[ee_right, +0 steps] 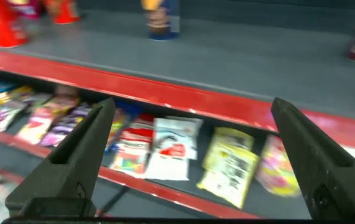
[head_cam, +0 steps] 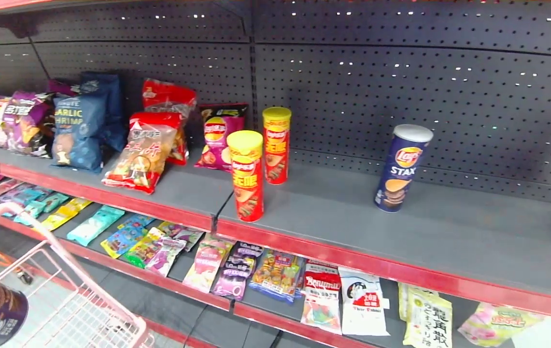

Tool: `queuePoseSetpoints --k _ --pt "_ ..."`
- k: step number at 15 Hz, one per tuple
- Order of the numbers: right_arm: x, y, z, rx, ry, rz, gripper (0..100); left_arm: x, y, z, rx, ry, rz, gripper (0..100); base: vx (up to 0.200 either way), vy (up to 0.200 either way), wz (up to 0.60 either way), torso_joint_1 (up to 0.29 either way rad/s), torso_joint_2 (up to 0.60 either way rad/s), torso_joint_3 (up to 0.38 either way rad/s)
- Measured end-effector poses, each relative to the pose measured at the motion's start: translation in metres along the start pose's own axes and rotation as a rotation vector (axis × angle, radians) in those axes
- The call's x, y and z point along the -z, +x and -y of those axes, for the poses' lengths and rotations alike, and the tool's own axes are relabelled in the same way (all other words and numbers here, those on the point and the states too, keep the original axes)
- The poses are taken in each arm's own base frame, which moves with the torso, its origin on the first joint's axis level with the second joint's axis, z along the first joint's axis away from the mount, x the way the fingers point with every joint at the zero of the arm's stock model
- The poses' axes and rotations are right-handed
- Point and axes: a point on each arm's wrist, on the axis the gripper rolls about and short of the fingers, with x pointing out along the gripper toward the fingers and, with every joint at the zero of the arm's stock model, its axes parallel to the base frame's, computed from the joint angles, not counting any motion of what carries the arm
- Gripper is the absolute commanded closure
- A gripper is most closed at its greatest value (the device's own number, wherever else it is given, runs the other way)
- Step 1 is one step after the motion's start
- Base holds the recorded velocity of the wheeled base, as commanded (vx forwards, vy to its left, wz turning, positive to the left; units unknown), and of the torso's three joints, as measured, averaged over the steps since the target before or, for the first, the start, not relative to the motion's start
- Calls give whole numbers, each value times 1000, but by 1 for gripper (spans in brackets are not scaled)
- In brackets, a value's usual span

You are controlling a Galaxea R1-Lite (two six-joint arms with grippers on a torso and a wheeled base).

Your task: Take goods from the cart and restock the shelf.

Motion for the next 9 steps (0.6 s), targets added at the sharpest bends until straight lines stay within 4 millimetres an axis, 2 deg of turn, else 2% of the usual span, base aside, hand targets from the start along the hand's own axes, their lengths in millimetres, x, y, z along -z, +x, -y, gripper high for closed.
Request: queuePoseSetpoints --k 4,7,9 --pt "0 0 0 0 -2 1 0 0 -3 0 -1 14 13 100 0 0 0 0 0 0" --pt "0 0 0 -4 -5 0 0 1 -8 1 -4 16 34 100 200 0 0 1 -1 4" --pt "0 0 0 -6 -5 1 0 1 -12 1 -10 24 47 100 0 0 0 0 0 0"
